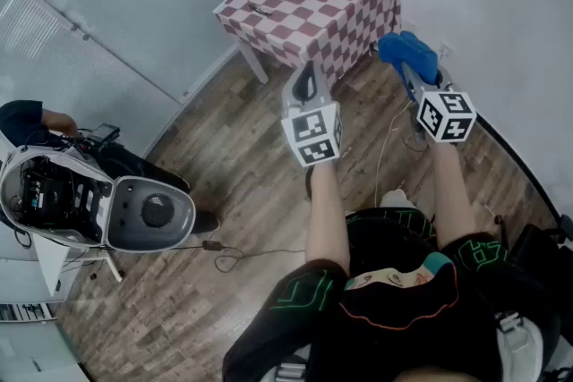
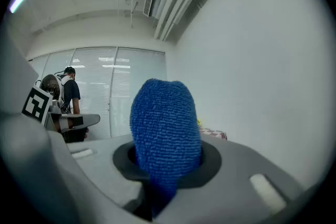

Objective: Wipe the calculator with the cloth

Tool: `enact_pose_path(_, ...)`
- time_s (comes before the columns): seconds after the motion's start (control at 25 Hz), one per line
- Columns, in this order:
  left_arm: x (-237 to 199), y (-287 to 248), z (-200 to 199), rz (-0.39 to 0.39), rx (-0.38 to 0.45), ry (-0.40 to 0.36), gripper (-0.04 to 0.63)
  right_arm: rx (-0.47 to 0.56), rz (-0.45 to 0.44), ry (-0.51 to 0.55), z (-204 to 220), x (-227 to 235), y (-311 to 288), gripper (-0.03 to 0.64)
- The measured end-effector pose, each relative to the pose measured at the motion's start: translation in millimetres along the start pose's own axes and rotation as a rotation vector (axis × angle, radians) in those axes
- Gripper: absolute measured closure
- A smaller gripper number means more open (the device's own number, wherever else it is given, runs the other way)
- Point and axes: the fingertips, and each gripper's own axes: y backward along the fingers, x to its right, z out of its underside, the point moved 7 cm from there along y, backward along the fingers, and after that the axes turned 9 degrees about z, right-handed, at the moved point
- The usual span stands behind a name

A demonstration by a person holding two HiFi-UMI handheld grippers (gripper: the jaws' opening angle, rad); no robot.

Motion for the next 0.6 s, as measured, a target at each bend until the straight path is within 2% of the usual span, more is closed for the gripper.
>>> enact_pose_path(0.2,1,-1,4,0.004,-0.017,0.015,0.585,0.028,0.001,-0.020,-1,1,2,0.534)
enact_pose_path(0.44,-1,-6,7,0.023,-0.023,0.022,0.585,-0.005,0.026,-0.014,1,5,0,0.529)
enact_pose_path(0.6,3,-5,16,0.036,-0.047,0.043,0.586,-0.035,0.001,-0.007,6,-1,8,0.529)
